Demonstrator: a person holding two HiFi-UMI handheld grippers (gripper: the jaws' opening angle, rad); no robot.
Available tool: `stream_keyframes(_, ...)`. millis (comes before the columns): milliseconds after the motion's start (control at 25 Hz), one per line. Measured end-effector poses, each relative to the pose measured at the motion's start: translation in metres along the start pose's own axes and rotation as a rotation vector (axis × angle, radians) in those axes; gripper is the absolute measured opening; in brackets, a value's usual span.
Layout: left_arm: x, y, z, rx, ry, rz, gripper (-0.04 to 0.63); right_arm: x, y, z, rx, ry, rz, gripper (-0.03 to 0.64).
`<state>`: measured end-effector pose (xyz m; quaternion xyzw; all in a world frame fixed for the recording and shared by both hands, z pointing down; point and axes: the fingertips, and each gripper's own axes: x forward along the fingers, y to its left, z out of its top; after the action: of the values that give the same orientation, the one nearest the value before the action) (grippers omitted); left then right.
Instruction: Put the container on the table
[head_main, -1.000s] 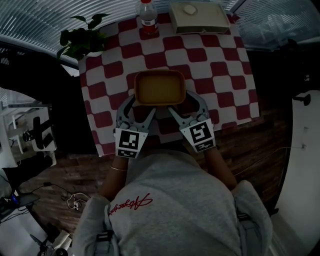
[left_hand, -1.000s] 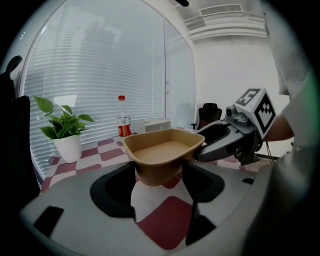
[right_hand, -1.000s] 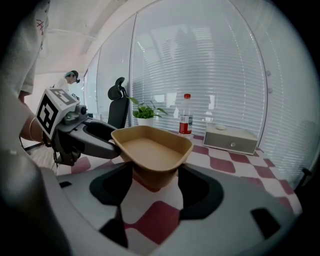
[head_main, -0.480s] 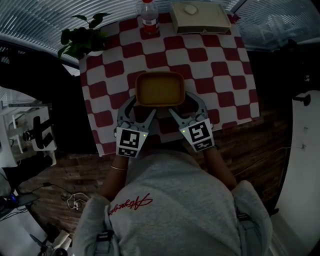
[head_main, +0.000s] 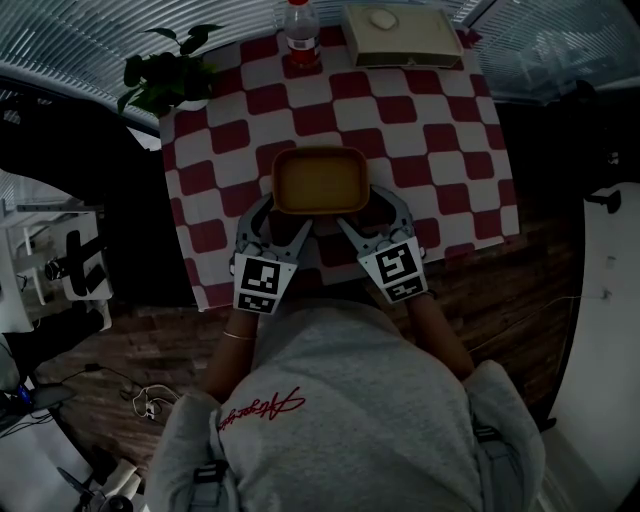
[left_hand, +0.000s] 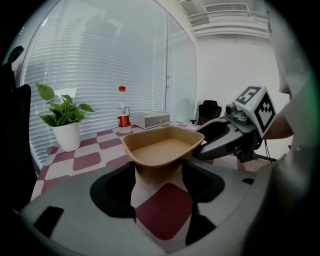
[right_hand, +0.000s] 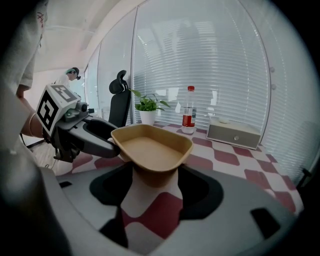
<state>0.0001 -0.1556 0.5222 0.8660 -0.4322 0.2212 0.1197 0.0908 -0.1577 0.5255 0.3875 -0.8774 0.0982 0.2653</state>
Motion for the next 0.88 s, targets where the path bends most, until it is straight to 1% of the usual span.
stream_keyframes(280,0.000,0.001,-0.006,-0.026,0.005,-0.007,0.301,0.003,0.003,-0.004,-0.001,0.013,0.005,0.288)
stream_keyframes(880,0.003,-0.003,-0.019,-0.018,0.044,-0.030,0.301,0.006,0.006,-0.016,0.000,0.048,0.007,0.288)
